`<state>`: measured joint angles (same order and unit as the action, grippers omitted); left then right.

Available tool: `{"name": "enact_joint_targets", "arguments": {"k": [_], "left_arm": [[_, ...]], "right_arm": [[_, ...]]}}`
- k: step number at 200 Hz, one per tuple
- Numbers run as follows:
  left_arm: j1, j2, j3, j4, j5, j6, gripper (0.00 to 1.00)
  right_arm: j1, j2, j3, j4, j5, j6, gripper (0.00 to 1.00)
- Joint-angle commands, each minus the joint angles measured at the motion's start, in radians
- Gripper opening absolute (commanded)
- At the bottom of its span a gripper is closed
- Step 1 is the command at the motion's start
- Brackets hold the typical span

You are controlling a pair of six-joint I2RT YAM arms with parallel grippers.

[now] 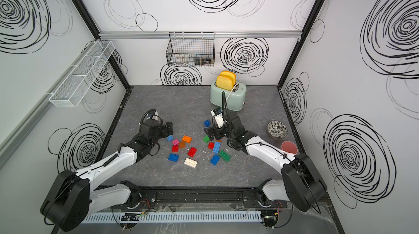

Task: Assemble a heart with lego
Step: Move the lego brick at the center of the board.

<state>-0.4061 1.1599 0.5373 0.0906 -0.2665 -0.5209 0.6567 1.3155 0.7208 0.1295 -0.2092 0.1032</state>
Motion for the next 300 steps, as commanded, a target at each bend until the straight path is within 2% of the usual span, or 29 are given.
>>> {"name": "enact_joint_targets", "arguments": {"k": [1,46,76,128,171,241,275,300], "left_arm": [[-0.03,-0.07,-0.032,-0.059,-0.014,-0.08,0.96],[-0.028,-0.192,-0.16,-0.042,0.118,-0.131,0.96],[-0.025,-0.221,-0.208,-0.045,0.166,-0.153,0.96],[-0.021,-0.25,-0.265,-0.023,0.224,-0.193,0.96],[-0.01,-0.268,-0.266,-0.038,0.232,-0.185,0.96],[0.049,-0.276,-0.288,-0.02,0.281,-0.189,0.96],[0.058,-0.259,-0.287,-0.015,0.299,-0.188,0.96],[0.066,-0.248,-0.288,-0.005,0.313,-0.188,0.96]], "right_arm": [[0.09,-0.031,-0.013,-0.053,-0.035,0.038,0.96],[0.231,0.001,-0.044,-0.058,-0.015,0.099,0.82],[0.334,0.055,-0.071,-0.023,0.034,0.096,0.84],[0.436,0.216,-0.022,-0.049,0.102,0.155,0.84],[0.45,0.322,0.008,-0.029,0.141,0.191,0.83],[0.449,0.48,0.12,-0.027,0.287,0.172,0.65],[0.412,0.529,0.165,-0.046,0.299,0.122,0.53],[0.35,0.535,0.173,-0.047,0.284,0.085,0.51]]}}
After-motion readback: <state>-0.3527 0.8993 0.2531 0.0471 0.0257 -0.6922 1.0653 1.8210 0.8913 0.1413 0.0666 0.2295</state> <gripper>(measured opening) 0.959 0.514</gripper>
